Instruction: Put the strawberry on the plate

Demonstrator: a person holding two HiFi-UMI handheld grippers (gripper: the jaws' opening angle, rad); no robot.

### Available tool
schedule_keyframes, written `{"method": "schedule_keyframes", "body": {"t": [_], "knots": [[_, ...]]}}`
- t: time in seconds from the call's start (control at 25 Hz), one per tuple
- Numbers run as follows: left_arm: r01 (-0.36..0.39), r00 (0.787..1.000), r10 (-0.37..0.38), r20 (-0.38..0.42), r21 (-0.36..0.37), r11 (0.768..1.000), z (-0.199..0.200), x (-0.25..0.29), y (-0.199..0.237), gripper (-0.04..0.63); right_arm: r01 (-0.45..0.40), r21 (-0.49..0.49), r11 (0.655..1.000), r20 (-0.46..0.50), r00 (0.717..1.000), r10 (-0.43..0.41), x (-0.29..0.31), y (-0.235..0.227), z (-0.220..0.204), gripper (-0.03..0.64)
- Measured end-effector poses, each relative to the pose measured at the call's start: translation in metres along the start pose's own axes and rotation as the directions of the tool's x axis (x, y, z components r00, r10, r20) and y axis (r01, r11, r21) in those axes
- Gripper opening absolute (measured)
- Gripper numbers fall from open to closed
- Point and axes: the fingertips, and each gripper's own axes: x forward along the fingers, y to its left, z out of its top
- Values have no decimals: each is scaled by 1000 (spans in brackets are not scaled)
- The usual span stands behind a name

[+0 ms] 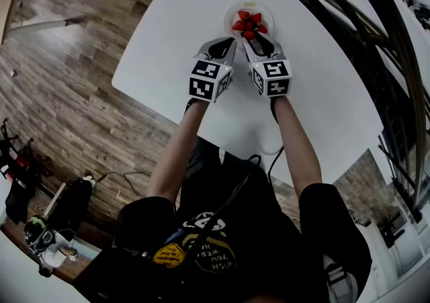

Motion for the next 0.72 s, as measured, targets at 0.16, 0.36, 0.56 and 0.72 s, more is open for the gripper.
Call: {"method": "schedule_keyframes", "body": {"t": [0.16,0.36,0.56,0.72], "knots": [[-5,1000,5,0,-36,999,-7,-9,0,0,21,-56,998,-21,1000,-22,5,4,-6,140],[-6,1000,6,-4,-35,999,-16,-20,-3,0,47,-104,994,-25,998,-50,8,5,-8,141],[-11,1000,11,4,-33,999,-16,-28,-6,0,68,-153,986,-2,998,-69,6,4,-8,161],[-15,999,16,29,-26,1000,-10,-38,-8,0,78,-111,991,64,995,-71,-9,2,9,163]]}}
